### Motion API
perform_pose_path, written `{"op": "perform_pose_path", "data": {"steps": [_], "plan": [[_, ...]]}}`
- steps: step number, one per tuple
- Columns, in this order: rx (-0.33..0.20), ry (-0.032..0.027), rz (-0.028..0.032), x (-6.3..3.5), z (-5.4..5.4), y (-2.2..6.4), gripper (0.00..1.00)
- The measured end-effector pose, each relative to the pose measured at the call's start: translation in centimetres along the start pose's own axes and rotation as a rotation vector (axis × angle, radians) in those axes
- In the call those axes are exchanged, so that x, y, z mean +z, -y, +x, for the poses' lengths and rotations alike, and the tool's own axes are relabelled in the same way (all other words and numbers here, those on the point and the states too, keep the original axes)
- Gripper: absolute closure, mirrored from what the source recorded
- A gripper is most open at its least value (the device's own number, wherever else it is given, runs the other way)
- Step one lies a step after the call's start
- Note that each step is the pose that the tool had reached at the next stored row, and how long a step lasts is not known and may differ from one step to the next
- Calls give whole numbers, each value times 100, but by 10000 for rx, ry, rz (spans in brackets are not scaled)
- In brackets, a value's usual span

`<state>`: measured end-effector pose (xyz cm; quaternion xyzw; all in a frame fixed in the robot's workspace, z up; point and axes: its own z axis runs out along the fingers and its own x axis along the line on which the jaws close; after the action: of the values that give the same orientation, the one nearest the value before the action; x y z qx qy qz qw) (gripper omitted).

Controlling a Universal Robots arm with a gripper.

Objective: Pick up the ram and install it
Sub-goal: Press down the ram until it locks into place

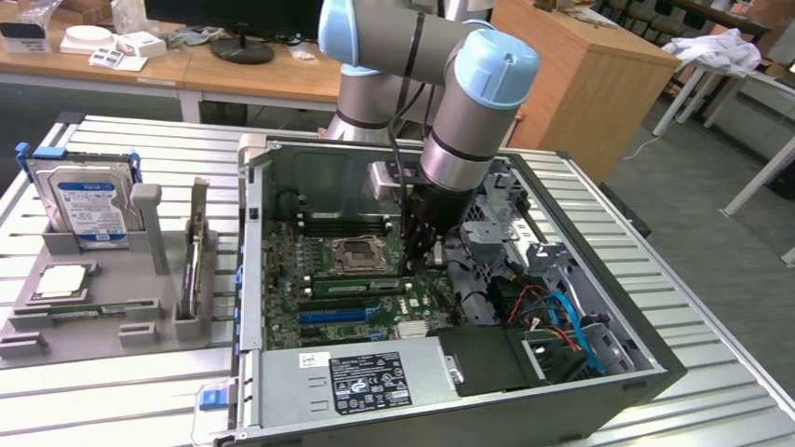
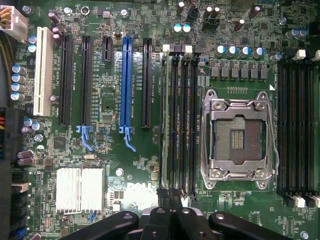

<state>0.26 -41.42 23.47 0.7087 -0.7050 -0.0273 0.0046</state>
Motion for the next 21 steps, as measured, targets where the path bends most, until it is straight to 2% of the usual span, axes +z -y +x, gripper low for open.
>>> {"op": "perform_pose_path", "data": {"steps": [5, 21], "plan": [[1, 1, 0, 8, -36, 1, 89], [1, 3, 1, 40, -34, 2, 89]]}}
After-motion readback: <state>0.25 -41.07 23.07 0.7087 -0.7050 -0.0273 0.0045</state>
